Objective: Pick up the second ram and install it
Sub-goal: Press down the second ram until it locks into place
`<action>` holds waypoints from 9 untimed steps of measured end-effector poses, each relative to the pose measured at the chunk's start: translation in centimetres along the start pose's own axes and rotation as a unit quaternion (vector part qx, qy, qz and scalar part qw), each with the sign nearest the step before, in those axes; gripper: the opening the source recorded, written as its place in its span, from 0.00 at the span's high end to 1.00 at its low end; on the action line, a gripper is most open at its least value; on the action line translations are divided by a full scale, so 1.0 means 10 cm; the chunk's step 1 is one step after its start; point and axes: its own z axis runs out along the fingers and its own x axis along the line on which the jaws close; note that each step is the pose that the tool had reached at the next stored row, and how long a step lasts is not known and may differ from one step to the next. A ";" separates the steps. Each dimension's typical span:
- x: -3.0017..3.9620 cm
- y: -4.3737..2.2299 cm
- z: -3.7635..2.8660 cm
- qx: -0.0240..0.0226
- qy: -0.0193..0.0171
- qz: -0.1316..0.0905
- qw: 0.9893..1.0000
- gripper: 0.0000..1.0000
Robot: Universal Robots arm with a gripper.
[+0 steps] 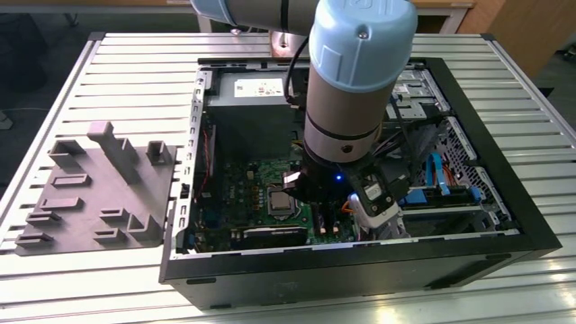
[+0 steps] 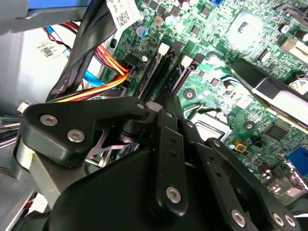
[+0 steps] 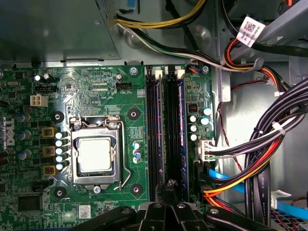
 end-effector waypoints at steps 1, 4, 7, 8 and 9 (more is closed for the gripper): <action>0.000 0.000 0.000 0.000 0.000 0.000 1.000 0.89; 0.000 0.000 0.000 0.000 0.000 0.000 1.000 0.89; 0.000 0.000 0.004 0.000 0.000 0.000 1.000 0.89; 0.000 0.000 0.004 0.000 0.000 0.000 1.000 0.89; 0.000 0.000 0.003 0.000 0.000 0.000 1.000 0.89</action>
